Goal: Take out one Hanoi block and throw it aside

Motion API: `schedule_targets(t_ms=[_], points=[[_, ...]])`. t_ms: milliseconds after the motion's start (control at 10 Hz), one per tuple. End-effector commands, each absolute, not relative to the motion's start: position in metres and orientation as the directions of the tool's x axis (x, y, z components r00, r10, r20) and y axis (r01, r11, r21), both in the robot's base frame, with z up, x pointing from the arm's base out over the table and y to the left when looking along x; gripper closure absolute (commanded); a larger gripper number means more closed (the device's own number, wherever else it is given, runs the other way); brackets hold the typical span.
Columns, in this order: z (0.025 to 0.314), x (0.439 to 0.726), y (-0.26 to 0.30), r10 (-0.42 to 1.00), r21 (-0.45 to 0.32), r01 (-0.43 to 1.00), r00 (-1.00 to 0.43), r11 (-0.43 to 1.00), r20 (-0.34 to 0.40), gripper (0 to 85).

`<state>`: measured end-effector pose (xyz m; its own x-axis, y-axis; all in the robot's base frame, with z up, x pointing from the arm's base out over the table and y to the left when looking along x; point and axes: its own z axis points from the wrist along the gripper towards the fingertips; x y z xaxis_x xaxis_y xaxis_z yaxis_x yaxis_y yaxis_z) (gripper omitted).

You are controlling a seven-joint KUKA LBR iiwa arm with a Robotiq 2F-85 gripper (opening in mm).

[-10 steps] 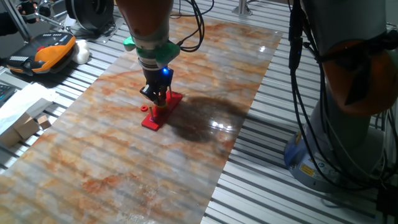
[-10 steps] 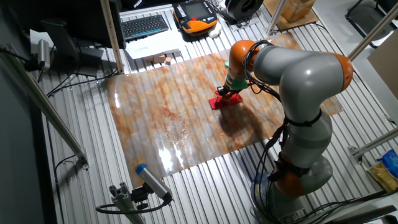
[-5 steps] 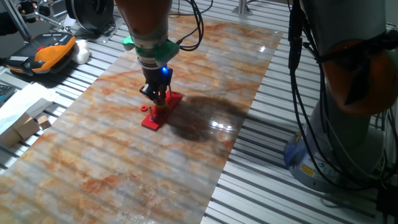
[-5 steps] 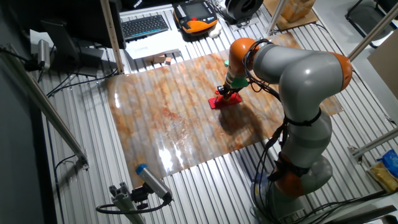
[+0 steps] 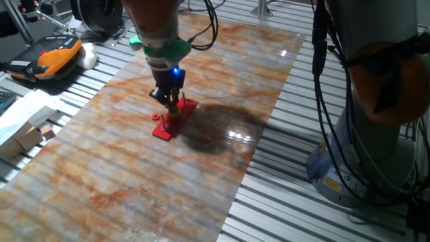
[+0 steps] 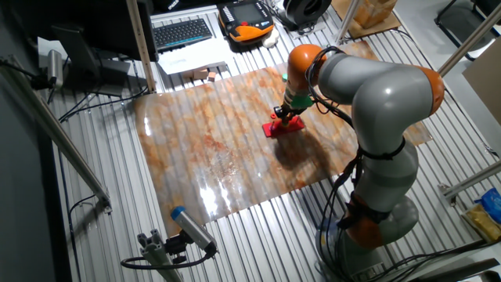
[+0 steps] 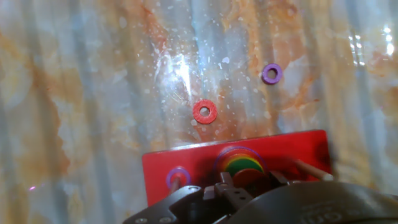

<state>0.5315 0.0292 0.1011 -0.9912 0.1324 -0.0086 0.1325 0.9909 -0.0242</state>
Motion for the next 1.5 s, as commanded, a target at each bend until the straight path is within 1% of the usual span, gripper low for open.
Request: schedule_targets(t_ms=[0,200,400,700,800,1200,1300,1400], points=[[0.113,0.533,0.027,0.129,-0.030,0.129,-0.992,0.991,0.005,51.0],[0.126,0.545,0.014,0.128,-0.006,0.128,-0.992,0.992,0.022,51.0],[0.128,0.564,-0.003,0.125,0.011,0.125,-0.992,0.992,0.013,51.0],[0.127,0.583,-0.018,0.192,0.020,0.191,-0.981,0.981,-0.006,51.0],[0.129,0.585,-0.019,0.205,0.020,0.205,-0.979,0.979,0.001,34.0],[0.131,0.585,-0.017,0.211,0.019,0.211,-0.977,0.977,0.007,34.0],[0.135,0.582,-0.015,0.201,0.023,0.201,-0.980,0.979,0.019,34.0],[0.142,0.575,-0.010,0.179,0.031,0.181,-0.982,0.983,0.062,51.0]])
